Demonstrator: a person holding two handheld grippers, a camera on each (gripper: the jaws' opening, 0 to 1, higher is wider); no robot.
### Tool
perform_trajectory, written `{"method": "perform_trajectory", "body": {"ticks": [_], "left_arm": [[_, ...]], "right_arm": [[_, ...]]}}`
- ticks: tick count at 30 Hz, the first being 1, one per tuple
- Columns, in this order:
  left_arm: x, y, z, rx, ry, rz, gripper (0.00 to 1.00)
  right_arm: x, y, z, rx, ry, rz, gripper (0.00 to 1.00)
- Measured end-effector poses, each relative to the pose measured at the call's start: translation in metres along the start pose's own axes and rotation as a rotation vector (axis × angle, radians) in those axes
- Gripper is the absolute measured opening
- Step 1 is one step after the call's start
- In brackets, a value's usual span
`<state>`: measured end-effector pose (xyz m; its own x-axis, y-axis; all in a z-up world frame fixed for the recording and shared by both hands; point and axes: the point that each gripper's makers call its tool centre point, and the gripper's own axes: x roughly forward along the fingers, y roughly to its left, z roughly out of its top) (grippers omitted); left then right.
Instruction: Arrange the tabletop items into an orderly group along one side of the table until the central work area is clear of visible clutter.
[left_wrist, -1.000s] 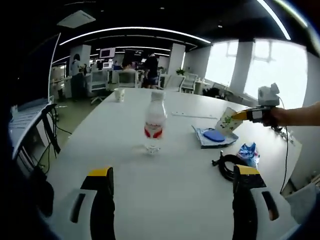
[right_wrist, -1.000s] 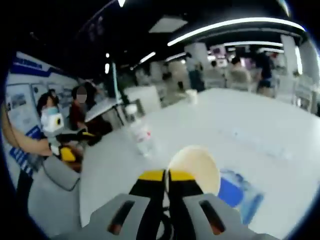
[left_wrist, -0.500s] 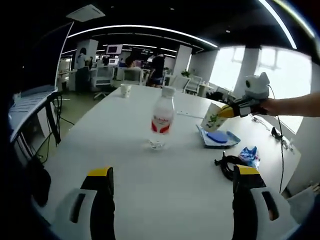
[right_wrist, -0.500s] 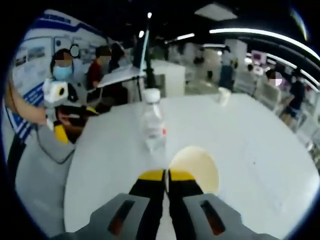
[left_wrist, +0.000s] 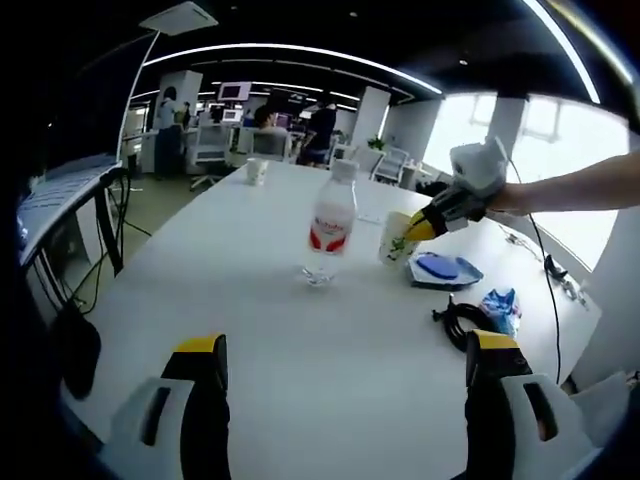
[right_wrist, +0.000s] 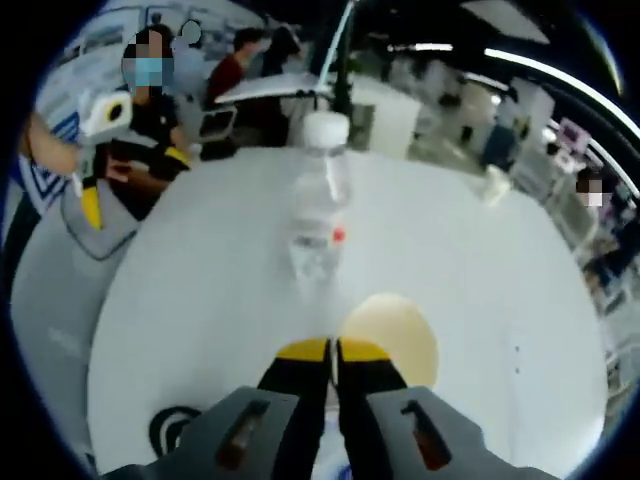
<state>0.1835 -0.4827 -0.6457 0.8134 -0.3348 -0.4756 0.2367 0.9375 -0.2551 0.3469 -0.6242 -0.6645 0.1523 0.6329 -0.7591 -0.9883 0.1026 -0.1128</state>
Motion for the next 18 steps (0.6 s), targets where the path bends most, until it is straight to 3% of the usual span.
{"method": "perform_trajectory", "body": {"ticks": [4,18], "left_arm": [[0.000,0.000,-0.001,-0.016,0.003,-0.002,0.99],[0.000,-0.003,-0.003,-0.035,0.008,-0.003,0.99]], "right_arm": [[0.011,-0.003,-0.005,-0.020,0.008,0.019,0.00],[0.017,-0.003,-0.010,0.021,0.005,0.021,0.00]]}}
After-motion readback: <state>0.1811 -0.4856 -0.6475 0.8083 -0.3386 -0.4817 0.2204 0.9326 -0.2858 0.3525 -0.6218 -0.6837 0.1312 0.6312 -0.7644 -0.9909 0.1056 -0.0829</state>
